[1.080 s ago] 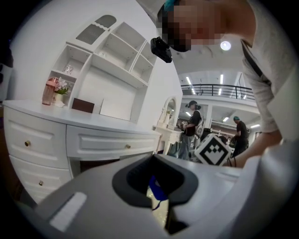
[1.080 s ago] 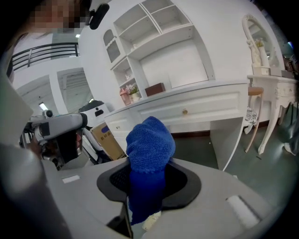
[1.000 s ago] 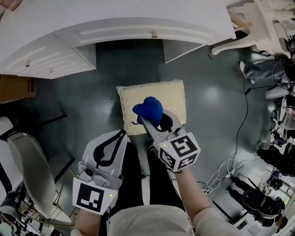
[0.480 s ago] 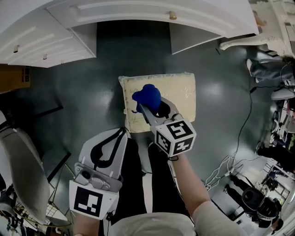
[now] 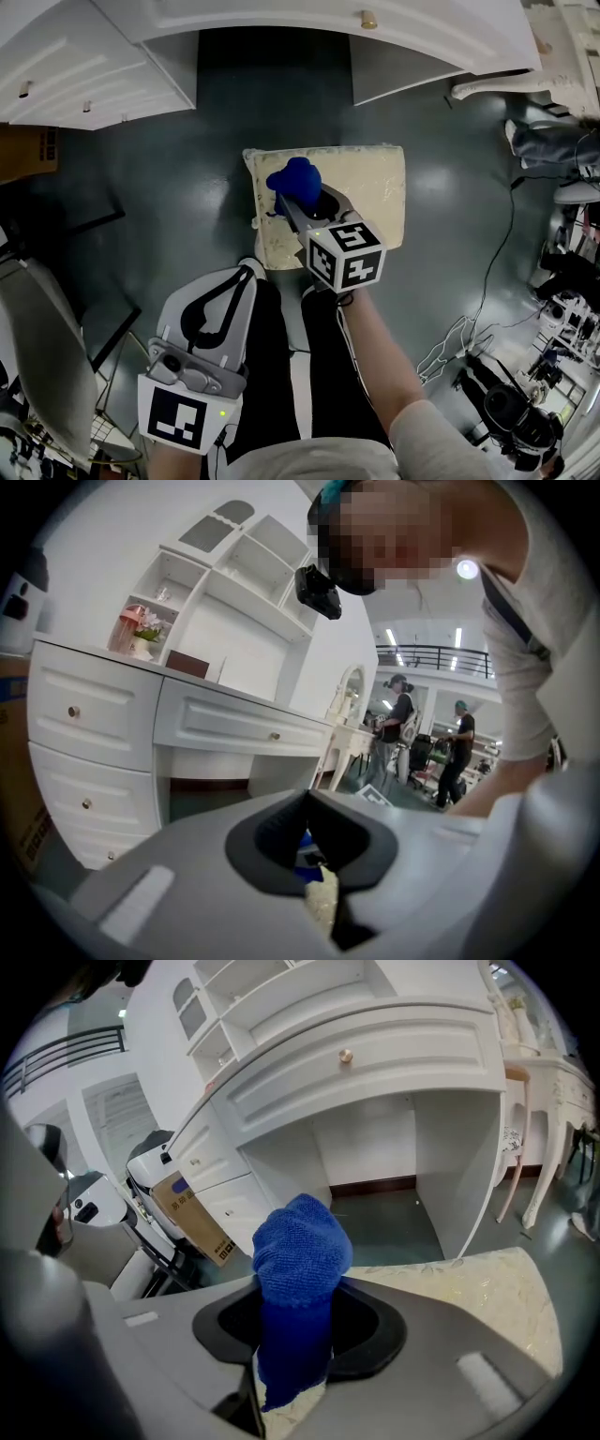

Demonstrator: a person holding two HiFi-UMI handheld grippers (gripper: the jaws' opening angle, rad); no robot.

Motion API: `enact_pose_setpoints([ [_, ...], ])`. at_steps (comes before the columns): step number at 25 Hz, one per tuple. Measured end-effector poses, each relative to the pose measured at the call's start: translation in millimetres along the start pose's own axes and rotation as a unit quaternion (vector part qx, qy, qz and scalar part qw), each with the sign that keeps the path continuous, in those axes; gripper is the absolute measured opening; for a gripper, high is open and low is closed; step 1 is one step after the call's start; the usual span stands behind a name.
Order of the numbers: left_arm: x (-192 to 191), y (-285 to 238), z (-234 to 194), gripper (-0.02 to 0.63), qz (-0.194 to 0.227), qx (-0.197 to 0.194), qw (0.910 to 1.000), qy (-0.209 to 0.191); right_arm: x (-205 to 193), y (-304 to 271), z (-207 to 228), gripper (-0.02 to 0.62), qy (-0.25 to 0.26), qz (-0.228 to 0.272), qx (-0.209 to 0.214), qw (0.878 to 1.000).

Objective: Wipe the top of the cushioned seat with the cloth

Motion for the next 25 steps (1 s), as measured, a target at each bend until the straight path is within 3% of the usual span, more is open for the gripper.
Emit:
enact_pose_setpoints([
  [8, -4, -1, -5, 0.000, 0.007, 0.005, 0.9999, 0.008, -12, -27, 6, 0.188, 0.006, -0.035, -0.009, 0.999],
  [18, -5, -4, -8, 0.000, 0.010, 0.005, 0.9998, 0.016, -7, -29, 6, 0.279, 0.011, -0.033, -0.004, 0.999],
  [21, -5, -4, -8, 0.000, 0.010, 0.006, 0.9998, 0.017, -8, -28, 7, 0.266, 0.015, -0.031, -0.018, 0.999],
  [25, -7, -4, -9, 0.000, 0.009, 0.007, 0.9997, 0.020, -9, -34, 3, 0.173, 0.046, -0.046, -0.041, 0.997],
])
Point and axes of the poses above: the fingertips, and each gripper's own axes: y backward along the fingers, z to its right, x out of its top, the point moved 9 cm from there along y, backward along the fingers, and after that the axes turned 1 degree about -z, right-handed, at the moved point
